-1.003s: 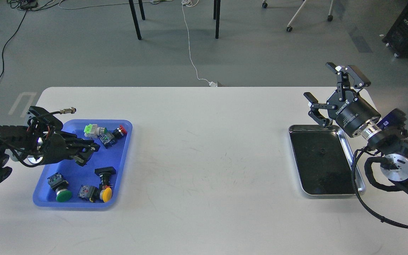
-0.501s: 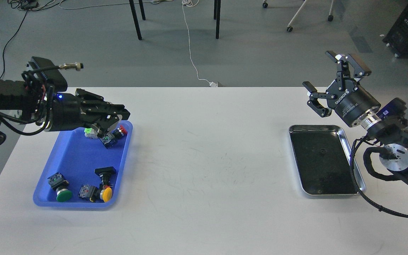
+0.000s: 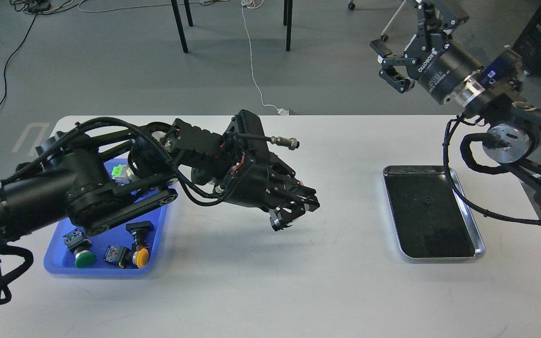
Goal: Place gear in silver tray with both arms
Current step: 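Lift the gear and carry it toward the table center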
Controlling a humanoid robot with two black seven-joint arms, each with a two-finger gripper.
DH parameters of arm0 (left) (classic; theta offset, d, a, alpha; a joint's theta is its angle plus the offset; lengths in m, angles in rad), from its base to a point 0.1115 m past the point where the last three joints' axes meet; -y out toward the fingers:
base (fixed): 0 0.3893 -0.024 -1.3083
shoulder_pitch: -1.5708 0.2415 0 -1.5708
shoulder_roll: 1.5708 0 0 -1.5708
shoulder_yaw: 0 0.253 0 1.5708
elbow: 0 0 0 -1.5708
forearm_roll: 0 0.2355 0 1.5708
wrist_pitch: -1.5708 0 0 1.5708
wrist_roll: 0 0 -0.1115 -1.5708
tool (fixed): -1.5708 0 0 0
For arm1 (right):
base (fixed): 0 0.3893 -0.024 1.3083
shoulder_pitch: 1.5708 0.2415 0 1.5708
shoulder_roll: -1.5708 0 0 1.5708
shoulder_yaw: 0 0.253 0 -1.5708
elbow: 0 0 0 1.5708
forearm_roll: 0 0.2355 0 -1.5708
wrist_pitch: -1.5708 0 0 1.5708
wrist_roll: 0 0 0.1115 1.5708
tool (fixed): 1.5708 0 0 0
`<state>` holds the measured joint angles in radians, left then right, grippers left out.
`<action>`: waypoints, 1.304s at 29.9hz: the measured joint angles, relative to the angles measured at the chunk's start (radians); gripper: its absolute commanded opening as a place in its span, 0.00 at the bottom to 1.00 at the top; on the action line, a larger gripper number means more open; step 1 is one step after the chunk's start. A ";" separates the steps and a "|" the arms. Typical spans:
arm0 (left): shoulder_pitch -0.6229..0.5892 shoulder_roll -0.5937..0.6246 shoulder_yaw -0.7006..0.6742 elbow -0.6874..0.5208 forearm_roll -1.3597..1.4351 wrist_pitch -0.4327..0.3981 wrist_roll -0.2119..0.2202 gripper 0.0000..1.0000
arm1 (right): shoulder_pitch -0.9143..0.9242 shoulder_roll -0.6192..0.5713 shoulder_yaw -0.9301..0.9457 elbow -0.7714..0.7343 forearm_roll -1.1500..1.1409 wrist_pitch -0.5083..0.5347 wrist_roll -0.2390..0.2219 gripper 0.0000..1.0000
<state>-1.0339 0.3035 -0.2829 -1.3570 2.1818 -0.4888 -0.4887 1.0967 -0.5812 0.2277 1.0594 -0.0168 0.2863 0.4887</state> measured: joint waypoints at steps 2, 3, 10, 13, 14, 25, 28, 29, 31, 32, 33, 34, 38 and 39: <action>-0.002 -0.055 0.023 0.042 0.000 0.000 0.000 0.14 | 0.020 0.015 -0.018 -0.013 0.000 -0.001 0.000 0.99; -0.004 -0.086 0.034 0.069 0.000 0.000 0.000 0.14 | 0.026 0.025 -0.026 -0.019 0.000 -0.001 0.000 0.99; -0.009 -0.271 0.098 0.235 0.000 0.000 0.000 0.14 | 0.029 0.068 -0.041 -0.049 0.000 -0.001 0.000 0.99; -0.015 -0.298 0.118 0.288 0.000 0.000 0.000 0.14 | 0.021 0.071 -0.042 -0.054 0.000 -0.001 0.000 0.99; -0.016 -0.301 0.122 0.309 0.000 0.000 0.000 0.14 | 0.019 0.071 -0.042 -0.055 0.000 -0.001 0.000 0.99; -0.007 -0.304 0.212 0.440 0.000 0.000 0.000 0.15 | 0.015 0.066 -0.044 -0.055 -0.002 -0.001 0.000 0.99; -0.004 -0.304 0.215 0.440 0.000 0.000 0.000 0.16 | 0.013 0.066 -0.054 -0.058 -0.002 -0.001 0.000 0.99; -0.003 -0.303 0.215 0.440 0.000 0.000 0.000 0.17 | 0.013 0.066 -0.060 -0.059 -0.002 -0.001 0.000 0.99; -0.001 -0.303 0.215 0.440 0.000 0.000 0.000 0.23 | 0.012 0.066 -0.068 -0.060 -0.002 -0.001 0.000 0.99; 0.001 -0.304 0.215 0.440 0.000 0.000 0.000 0.25 | 0.012 0.065 -0.069 -0.061 -0.002 -0.001 0.000 0.99; 0.003 -0.304 0.215 0.440 0.000 0.000 0.000 0.26 | 0.011 0.063 -0.070 -0.061 -0.002 -0.001 0.000 0.99; 0.004 -0.304 0.215 0.441 0.000 0.000 0.000 0.31 | 0.011 0.062 -0.071 -0.061 -0.002 -0.001 0.000 0.99; 0.006 -0.303 0.216 0.450 0.000 0.000 0.000 0.71 | 0.010 0.062 -0.071 -0.061 -0.002 -0.001 0.000 0.99; 0.006 -0.303 0.216 0.451 0.000 0.000 0.000 0.82 | 0.009 0.062 -0.071 -0.061 -0.002 -0.001 0.000 0.99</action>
<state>-1.0284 0.0002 -0.0664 -0.9061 2.1816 -0.4888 -0.4886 1.1054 -0.5190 0.1565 0.9981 -0.0184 0.2853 0.4887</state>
